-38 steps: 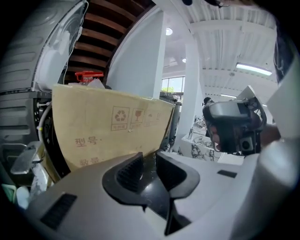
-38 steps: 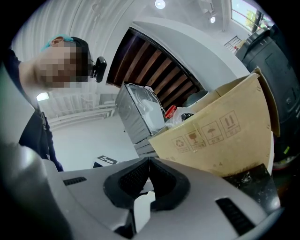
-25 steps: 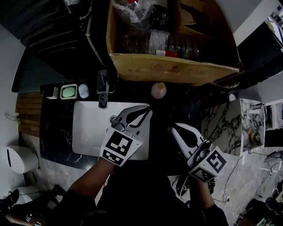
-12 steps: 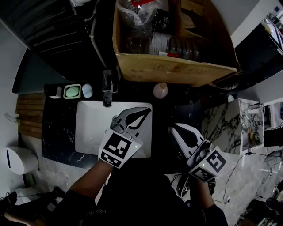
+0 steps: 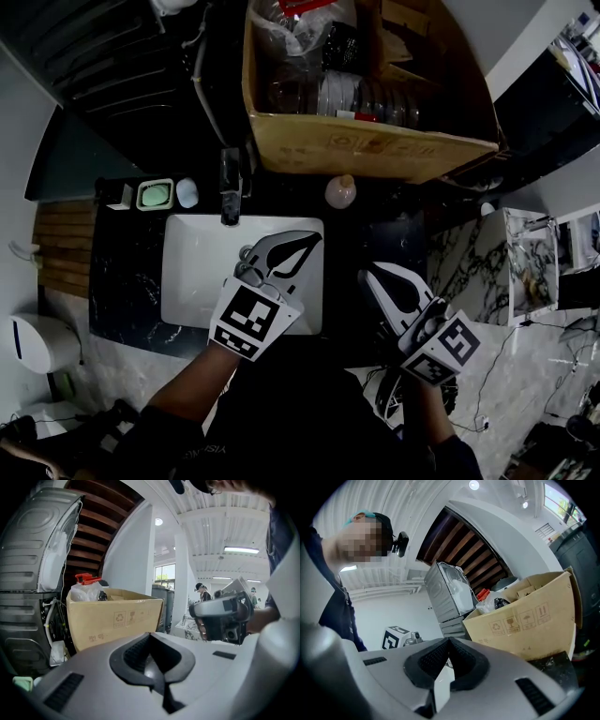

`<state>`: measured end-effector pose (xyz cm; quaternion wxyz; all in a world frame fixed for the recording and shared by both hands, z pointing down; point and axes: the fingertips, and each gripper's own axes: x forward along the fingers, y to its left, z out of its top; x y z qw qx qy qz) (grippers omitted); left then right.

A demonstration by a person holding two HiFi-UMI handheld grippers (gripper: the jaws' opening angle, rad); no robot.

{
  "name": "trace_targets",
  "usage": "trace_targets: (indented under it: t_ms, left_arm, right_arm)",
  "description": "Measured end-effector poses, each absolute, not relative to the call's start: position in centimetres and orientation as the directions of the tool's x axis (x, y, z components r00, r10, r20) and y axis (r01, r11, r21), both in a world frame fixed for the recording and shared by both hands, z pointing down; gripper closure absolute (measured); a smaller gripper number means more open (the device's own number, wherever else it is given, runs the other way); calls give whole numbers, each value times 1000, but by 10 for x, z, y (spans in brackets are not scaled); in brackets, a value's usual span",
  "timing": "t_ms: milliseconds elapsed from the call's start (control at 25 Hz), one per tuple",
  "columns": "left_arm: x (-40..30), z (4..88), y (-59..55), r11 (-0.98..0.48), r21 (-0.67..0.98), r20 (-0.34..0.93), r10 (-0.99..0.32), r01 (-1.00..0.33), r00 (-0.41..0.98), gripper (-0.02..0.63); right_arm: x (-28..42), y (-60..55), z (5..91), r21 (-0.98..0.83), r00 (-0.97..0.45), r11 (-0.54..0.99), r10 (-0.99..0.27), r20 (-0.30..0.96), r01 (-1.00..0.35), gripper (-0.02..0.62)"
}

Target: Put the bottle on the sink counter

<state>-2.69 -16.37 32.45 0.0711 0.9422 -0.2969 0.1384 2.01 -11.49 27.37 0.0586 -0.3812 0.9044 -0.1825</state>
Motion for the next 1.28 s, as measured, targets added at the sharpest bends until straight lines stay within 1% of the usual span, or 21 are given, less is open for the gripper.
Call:
trace_targets:
  t_ms: [520, 720, 960, 1120, 1280]
  left_arm:
    - [-27, 323, -158, -815, 38, 308, -541, -579, 782, 598]
    - [-24, 322, -159, -815, 37, 309, -541, -579, 782, 598]
    - [-22, 322, -161, -814, 35, 310, -542, -579, 781, 598]
    - [-20, 324, -162, -813, 36, 313, -543, -581, 779, 598]
    - [-20, 325, -164, -812, 37, 316, -543, -582, 778, 598]
  right_arm:
    - [17, -110, 269, -381, -706, 649, -708, 16, -658, 569]
    - [21, -108, 274, -378, -704, 641, -709, 41, -668, 569]
    - [25, -109, 274, -372, -701, 642, -712, 35, -671, 569]
    - [24, -112, 267, -389, -702, 644, -713, 7, -658, 569]
    - [28, -111, 276, -367, -707, 647, -706, 42, -668, 569]
